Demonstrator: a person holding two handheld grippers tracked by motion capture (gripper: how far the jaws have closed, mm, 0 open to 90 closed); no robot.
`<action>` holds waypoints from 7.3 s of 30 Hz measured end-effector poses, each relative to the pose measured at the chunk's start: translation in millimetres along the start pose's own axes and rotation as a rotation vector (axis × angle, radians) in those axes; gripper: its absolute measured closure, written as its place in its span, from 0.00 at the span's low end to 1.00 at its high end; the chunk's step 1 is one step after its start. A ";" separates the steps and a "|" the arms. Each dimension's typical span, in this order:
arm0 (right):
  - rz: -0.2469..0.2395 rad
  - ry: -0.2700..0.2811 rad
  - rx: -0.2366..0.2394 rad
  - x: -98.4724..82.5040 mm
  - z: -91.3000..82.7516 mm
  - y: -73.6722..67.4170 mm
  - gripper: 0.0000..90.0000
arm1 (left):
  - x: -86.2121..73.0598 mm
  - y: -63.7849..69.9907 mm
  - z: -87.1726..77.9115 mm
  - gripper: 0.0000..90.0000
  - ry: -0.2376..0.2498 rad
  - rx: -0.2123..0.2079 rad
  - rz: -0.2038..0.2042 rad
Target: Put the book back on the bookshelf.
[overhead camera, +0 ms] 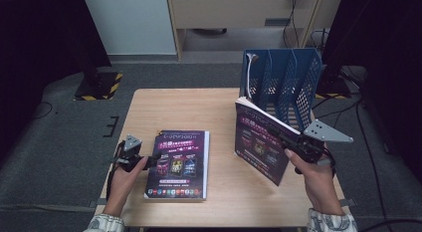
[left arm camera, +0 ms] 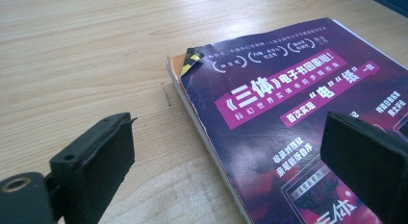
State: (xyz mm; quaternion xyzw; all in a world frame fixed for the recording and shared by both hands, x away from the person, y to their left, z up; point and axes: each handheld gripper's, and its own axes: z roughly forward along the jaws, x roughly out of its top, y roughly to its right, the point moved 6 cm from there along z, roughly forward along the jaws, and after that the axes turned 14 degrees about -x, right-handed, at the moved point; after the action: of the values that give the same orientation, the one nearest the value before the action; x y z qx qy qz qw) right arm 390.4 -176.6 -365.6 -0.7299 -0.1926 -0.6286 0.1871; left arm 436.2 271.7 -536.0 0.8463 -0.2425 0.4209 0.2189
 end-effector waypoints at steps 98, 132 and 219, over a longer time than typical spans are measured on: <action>0.039 -0.043 -0.563 81.5 98.6 116.5 0.92 | -3.1 -0.6 -0.6 0.05 -0.011 0.014 0.005; 0.056 0.031 -0.573 51.0 129.6 125.7 0.92 | -4.3 0.2 3.6 0.05 -0.030 0.014 0.022; 0.070 -0.086 -0.503 -29.8 121.1 98.0 0.10 | -3.8 -0.5 4.1 0.05 -0.036 0.025 0.028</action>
State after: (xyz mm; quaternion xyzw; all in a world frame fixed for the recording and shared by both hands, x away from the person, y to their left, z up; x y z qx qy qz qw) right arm 539.4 -199.4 -415.1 -0.7859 -0.0124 -0.6181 0.0128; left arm 436.9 270.6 -541.5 0.8528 -0.2531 0.4117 0.1980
